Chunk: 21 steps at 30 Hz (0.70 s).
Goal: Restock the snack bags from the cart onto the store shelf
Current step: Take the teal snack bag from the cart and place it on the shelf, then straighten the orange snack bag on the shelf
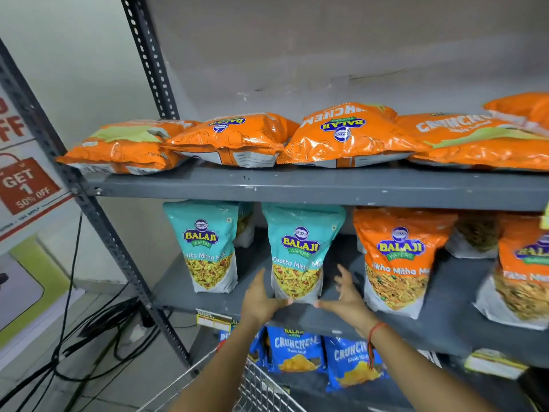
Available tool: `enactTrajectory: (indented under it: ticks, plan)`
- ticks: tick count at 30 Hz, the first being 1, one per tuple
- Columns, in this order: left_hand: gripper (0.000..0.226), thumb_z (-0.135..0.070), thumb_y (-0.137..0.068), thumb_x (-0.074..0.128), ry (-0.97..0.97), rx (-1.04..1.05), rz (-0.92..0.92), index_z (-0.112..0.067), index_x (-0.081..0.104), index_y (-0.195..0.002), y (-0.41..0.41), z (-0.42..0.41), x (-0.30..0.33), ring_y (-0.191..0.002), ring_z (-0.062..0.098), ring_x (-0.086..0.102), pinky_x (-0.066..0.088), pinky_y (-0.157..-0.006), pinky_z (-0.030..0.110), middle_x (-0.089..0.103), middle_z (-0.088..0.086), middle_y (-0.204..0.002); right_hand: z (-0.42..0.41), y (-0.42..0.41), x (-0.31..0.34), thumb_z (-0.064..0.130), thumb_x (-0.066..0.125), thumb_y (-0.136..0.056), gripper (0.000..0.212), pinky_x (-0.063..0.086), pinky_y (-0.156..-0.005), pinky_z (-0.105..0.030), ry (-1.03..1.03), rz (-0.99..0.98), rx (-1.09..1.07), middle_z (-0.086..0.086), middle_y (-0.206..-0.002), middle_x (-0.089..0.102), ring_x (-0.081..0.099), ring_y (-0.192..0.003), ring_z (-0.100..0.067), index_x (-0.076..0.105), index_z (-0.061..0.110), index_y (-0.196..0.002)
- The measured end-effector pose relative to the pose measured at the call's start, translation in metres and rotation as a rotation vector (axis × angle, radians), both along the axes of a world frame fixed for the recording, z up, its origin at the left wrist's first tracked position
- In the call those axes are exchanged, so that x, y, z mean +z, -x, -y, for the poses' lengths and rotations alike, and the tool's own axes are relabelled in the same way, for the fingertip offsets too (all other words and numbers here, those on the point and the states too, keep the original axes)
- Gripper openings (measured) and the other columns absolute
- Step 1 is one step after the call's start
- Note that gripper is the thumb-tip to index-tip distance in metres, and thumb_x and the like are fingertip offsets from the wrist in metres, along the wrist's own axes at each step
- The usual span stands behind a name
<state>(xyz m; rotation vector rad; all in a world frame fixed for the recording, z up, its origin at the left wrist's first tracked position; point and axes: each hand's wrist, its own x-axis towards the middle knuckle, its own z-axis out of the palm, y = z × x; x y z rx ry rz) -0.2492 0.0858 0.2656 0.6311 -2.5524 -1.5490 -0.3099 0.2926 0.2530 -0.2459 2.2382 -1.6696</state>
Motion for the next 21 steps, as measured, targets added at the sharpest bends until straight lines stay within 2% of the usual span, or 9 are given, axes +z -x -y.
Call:
enactTrajectory:
  ticks: [2, 5, 8, 11, 13, 16, 18, 20, 21]
  plan:
    - [0.107, -0.031, -0.060, 0.089, 0.003, -0.005, -0.074, -0.019, 0.027, -0.147, -0.016, -0.011, 0.016, -0.136, 0.028, 0.043, 0.042, -0.109, 0.045, 0.045, 0.007, -0.149, -0.010, -0.018, 0.018, 0.021, 0.086, -0.060, 0.120, 0.035, -0.109, -0.044, 0.050, -0.023, -0.040, -0.008, -0.154, 0.026, 0.030, -0.140, -0.025, 0.005, 0.035, -0.146]
    - [0.086, -0.023, -0.066, 0.086, 0.010, -0.045, -0.217, -0.017, 0.042, -0.138, -0.034, -0.036, 0.041, -0.120, 0.020, 0.055, 0.044, -0.094, 0.030, 0.059, 0.002, -0.127, -0.033, -0.041, 0.047, 0.020, 0.084, -0.064, 0.113, 0.034, -0.107, -0.038, 0.142, -0.110, -0.094, -0.008, -0.154, 0.026, 0.030, -0.139, -0.024, 0.008, 0.032, -0.146]
    - [0.085, -0.024, -0.066, 0.086, -0.020, -0.098, -0.285, -0.018, 0.043, -0.139, -0.039, -0.074, 0.065, -0.119, 0.021, 0.056, 0.048, -0.101, 0.041, 0.057, 0.003, -0.128, -0.065, -0.063, 0.074, 0.015, 0.081, -0.067, 0.100, 0.033, -0.104, -0.030, 0.208, -0.216, -0.170, -0.001, -0.144, 0.035, 0.036, -0.132, -0.017, 0.018, 0.029, -0.143]
    - [0.087, -0.025, -0.063, 0.088, -0.067, -0.189, -0.347, -0.018, 0.045, -0.138, -0.040, -0.123, 0.079, -0.123, 0.021, 0.054, 0.049, -0.103, 0.044, 0.055, 0.001, -0.130, -0.099, -0.079, 0.092, 0.004, 0.078, -0.068, 0.090, 0.043, -0.100, -0.033, 0.261, -0.258, -0.251, 0.005, -0.124, 0.048, 0.051, -0.115, -0.017, 0.025, 0.030, -0.135]
    - [0.089, -0.022, -0.062, 0.088, -0.107, -0.259, -0.351, -0.013, 0.044, -0.138, -0.039, -0.156, 0.083, -0.124, 0.024, 0.053, 0.047, -0.104, 0.040, 0.055, 0.009, -0.134, -0.122, -0.084, 0.094, 0.002, 0.079, -0.066, 0.092, 0.044, -0.100, -0.036, 0.264, -0.267, -0.303, 0.007, -0.123, 0.052, 0.053, -0.111, -0.015, 0.026, 0.027, -0.136]
    - [0.091, -0.031, -0.054, 0.084, -0.129, -0.361, -0.359, -0.011, 0.047, -0.135, -0.033, -0.208, 0.080, -0.114, 0.019, 0.057, 0.046, -0.099, 0.034, 0.058, 0.002, -0.121, -0.168, -0.091, 0.093, 0.007, 0.078, -0.069, 0.097, 0.039, -0.103, -0.037, 0.246, -0.216, -0.405, -0.009, -0.141, 0.040, 0.043, -0.122, -0.018, 0.019, 0.020, -0.145]
    - [0.093, -0.032, -0.054, 0.087, -0.157, -0.410, -0.305, -0.014, 0.047, -0.135, -0.028, -0.240, 0.074, -0.112, 0.017, 0.056, 0.046, -0.099, 0.034, 0.058, 0.003, -0.123, -0.204, -0.091, 0.085, 0.013, 0.080, -0.069, 0.093, 0.037, -0.106, -0.036, 0.242, -0.213, -0.497, -0.006, -0.144, 0.038, 0.040, -0.130, -0.021, 0.024, 0.027, -0.143]
    - [0.086, -0.020, -0.062, 0.088, -0.175, -0.485, -0.245, -0.013, 0.045, -0.137, -0.015, -0.284, 0.063, -0.116, 0.018, 0.054, 0.045, -0.102, 0.035, 0.057, 0.009, -0.131, -0.257, -0.087, 0.077, 0.018, 0.082, -0.066, 0.085, 0.039, -0.106, -0.039, 0.238, -0.239, -0.599, 0.001, -0.138, 0.047, 0.046, -0.126, -0.019, 0.033, 0.039, -0.132]
    - [0.086, -0.017, -0.064, 0.087, -0.173, -0.494, -0.221, -0.013, 0.044, -0.138, -0.011, -0.293, 0.056, -0.118, 0.020, 0.054, 0.046, -0.103, 0.037, 0.056, 0.011, -0.133, -0.270, -0.085, 0.075, 0.016, 0.082, -0.066, 0.083, 0.040, -0.105, -0.040, 0.243, -0.233, -0.613, 0.002, -0.132, 0.051, 0.050, -0.121, -0.018, 0.035, 0.039, -0.130]
